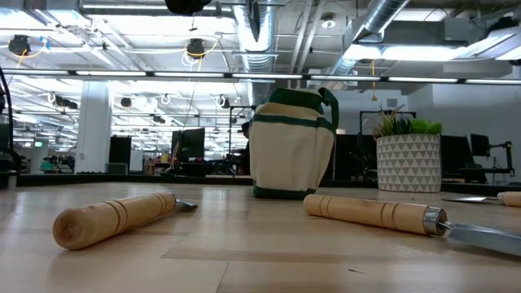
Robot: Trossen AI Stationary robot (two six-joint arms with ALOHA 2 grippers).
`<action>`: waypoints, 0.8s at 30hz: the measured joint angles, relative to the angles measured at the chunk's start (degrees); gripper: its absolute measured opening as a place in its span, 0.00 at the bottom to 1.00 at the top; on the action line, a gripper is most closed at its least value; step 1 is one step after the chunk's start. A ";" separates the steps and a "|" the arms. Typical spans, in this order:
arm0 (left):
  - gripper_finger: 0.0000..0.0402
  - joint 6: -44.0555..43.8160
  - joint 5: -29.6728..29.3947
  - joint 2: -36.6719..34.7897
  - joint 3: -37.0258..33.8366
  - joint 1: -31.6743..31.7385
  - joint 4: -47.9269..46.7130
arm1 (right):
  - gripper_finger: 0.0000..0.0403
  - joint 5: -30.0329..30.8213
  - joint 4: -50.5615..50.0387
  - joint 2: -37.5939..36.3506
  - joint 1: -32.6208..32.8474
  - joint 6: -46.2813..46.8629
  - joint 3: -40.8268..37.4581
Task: Pick & Place Garden tools in Gardening bag
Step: Put the brown trowel into the gardening bag
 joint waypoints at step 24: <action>0.01 17.15 1.29 -4.99 0.03 4.32 -0.09 | 0.15 -4.57 -0.36 -8.25 0.73 16.28 -0.02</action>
